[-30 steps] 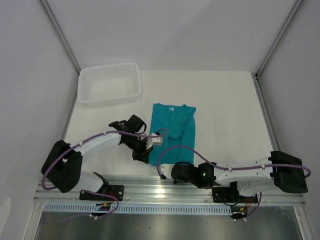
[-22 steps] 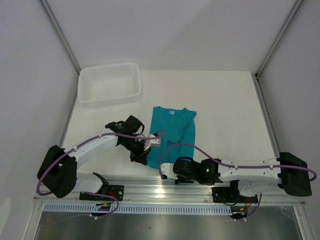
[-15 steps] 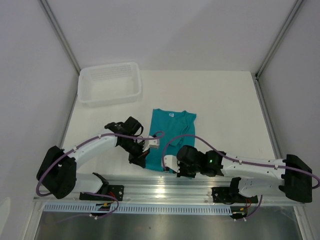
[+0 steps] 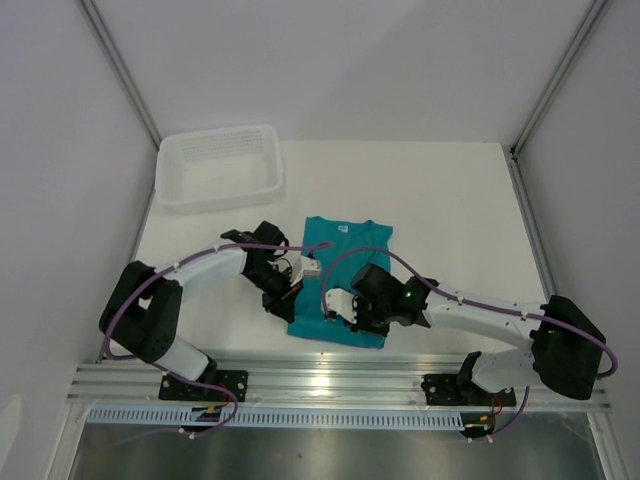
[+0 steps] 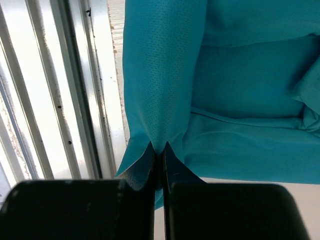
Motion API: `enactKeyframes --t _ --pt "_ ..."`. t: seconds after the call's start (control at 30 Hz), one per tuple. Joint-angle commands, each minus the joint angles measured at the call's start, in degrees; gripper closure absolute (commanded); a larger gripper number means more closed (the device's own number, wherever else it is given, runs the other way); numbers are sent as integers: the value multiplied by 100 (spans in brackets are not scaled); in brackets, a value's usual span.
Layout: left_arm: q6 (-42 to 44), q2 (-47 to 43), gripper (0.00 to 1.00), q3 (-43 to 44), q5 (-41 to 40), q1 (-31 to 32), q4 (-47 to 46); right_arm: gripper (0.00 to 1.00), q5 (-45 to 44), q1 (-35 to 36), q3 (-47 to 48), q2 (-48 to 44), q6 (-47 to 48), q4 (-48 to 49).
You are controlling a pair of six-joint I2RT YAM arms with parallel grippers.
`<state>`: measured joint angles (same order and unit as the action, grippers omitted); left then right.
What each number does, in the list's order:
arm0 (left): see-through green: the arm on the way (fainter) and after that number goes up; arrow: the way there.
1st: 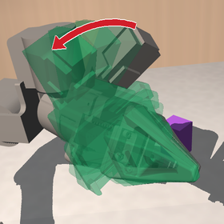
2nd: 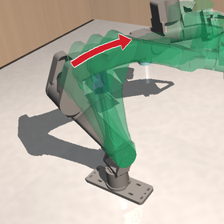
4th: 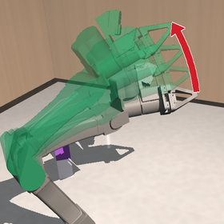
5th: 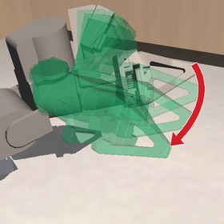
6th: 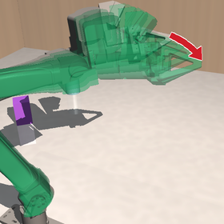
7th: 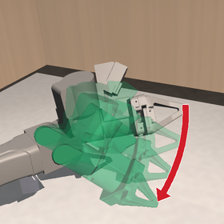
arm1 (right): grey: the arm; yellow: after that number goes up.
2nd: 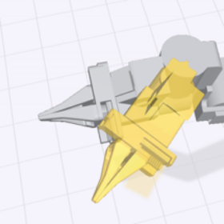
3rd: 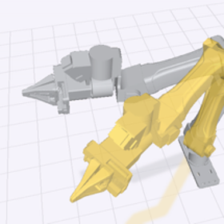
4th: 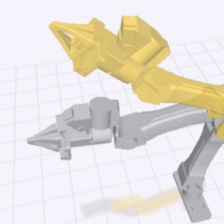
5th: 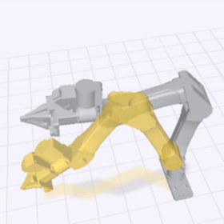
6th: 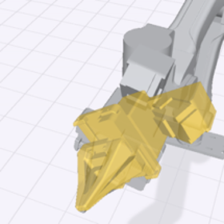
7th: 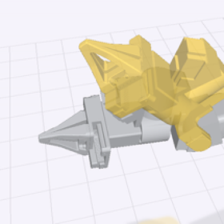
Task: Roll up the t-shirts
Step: Roll the tshirt
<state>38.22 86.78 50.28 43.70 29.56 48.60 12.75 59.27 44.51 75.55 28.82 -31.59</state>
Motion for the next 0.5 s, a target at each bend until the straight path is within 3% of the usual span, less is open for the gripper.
enactKeyframes --t 0.0,0.17,0.3,0.47 --pt "-113 102 99 341 60 -73 -184 98 131 -169 146 -233 229 91" --pt "-209 321 99 474 -98 -100 -202 91 -96 -231 216 91 177 145" --pt "-271 505 99 518 -318 -126 -263 68 -598 -283 233 127 54 267" --pt "-350 699 99 623 -415 -161 -281 63 -950 -503 225 -110 -131 443"
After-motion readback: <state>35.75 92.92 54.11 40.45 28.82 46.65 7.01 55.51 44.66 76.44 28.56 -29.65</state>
